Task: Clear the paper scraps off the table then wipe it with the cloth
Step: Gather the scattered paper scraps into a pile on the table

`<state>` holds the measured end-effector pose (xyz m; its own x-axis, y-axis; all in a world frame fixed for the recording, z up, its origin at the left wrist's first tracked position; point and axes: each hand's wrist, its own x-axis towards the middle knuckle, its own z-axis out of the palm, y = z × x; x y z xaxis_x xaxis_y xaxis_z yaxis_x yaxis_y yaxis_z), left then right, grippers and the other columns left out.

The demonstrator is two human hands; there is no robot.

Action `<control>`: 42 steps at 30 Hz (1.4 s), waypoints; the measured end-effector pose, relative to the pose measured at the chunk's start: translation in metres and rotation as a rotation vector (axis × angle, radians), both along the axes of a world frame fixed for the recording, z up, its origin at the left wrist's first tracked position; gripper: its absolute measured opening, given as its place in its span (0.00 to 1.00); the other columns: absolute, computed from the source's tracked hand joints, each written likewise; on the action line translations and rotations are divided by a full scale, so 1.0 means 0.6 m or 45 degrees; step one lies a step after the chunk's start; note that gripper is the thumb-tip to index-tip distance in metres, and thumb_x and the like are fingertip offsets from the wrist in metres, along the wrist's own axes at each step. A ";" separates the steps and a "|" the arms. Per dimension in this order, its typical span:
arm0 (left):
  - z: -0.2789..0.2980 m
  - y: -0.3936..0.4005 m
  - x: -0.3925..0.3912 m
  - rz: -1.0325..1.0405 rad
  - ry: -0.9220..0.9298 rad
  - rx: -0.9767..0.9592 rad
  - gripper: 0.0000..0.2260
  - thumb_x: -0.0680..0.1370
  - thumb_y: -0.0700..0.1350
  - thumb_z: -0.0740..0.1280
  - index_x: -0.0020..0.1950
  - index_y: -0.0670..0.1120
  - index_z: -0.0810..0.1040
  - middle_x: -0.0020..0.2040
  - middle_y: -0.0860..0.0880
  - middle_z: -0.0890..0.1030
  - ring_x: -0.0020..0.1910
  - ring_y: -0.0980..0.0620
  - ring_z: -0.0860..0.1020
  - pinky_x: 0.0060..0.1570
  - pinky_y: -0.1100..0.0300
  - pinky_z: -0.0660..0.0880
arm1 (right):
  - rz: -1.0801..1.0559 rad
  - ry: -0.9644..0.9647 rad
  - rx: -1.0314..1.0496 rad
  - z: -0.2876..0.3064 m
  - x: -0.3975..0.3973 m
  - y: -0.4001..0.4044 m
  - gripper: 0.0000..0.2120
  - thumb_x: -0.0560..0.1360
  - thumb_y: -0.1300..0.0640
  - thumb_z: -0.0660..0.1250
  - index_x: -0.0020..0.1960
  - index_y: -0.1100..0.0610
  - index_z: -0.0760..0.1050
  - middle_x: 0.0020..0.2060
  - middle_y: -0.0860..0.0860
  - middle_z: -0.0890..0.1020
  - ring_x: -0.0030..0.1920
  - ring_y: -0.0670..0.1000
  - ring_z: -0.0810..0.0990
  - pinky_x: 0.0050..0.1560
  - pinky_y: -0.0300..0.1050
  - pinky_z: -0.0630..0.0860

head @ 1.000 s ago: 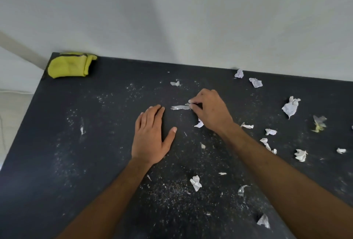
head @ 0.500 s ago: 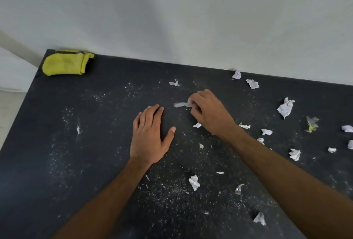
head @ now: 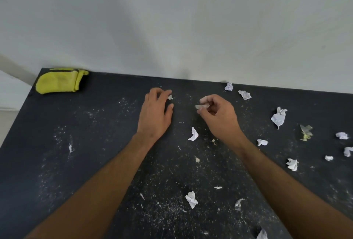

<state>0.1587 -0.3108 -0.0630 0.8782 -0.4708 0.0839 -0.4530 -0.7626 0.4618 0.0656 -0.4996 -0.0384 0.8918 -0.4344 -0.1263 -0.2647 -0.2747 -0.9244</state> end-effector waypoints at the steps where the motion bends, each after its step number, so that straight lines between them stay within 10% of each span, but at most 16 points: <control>1: -0.001 -0.008 0.015 -0.001 0.043 0.027 0.20 0.82 0.47 0.66 0.73 0.44 0.73 0.66 0.44 0.71 0.61 0.46 0.72 0.61 0.52 0.75 | -0.010 0.001 0.033 0.000 -0.002 -0.004 0.06 0.77 0.61 0.71 0.52 0.53 0.79 0.42 0.52 0.83 0.42 0.44 0.82 0.46 0.37 0.80; 12: 0.015 -0.001 -0.011 -0.012 0.149 -0.060 0.04 0.84 0.44 0.62 0.53 0.46 0.75 0.48 0.51 0.77 0.46 0.53 0.75 0.48 0.56 0.74 | 0.058 0.130 0.000 0.018 -0.042 -0.020 0.10 0.81 0.61 0.64 0.46 0.55 0.84 0.35 0.43 0.84 0.30 0.46 0.72 0.28 0.33 0.66; 20: 0.020 0.056 -0.179 -0.103 0.345 -0.261 0.12 0.84 0.39 0.57 0.58 0.45 0.80 0.48 0.56 0.75 0.47 0.63 0.74 0.49 0.73 0.67 | 0.441 0.150 -0.394 0.004 -0.059 -0.012 0.11 0.82 0.56 0.60 0.54 0.56 0.81 0.44 0.45 0.81 0.42 0.41 0.78 0.47 0.43 0.76; 25: 0.011 0.080 -0.273 -0.258 0.292 -0.094 0.18 0.82 0.58 0.61 0.64 0.49 0.75 0.50 0.57 0.70 0.49 0.58 0.69 0.51 0.62 0.66 | 0.865 0.253 -0.900 -0.020 -0.054 -0.004 0.22 0.80 0.43 0.64 0.70 0.53 0.72 0.61 0.50 0.79 0.61 0.52 0.77 0.64 0.53 0.70; 29: -0.005 0.086 -0.328 -0.383 0.215 0.143 0.28 0.78 0.69 0.62 0.69 0.53 0.72 0.53 0.55 0.67 0.51 0.56 0.67 0.55 0.58 0.67 | 0.881 0.192 -0.994 -0.033 -0.048 0.004 0.10 0.82 0.48 0.61 0.58 0.52 0.72 0.56 0.49 0.80 0.58 0.54 0.77 0.60 0.54 0.66; 42: -0.039 0.069 -0.335 -0.195 0.056 0.052 0.16 0.85 0.55 0.56 0.47 0.46 0.75 0.47 0.52 0.71 0.44 0.53 0.69 0.48 0.59 0.69 | 0.806 0.215 -1.007 -0.034 -0.046 -0.018 0.10 0.84 0.50 0.57 0.55 0.56 0.70 0.51 0.54 0.80 0.51 0.56 0.76 0.55 0.53 0.68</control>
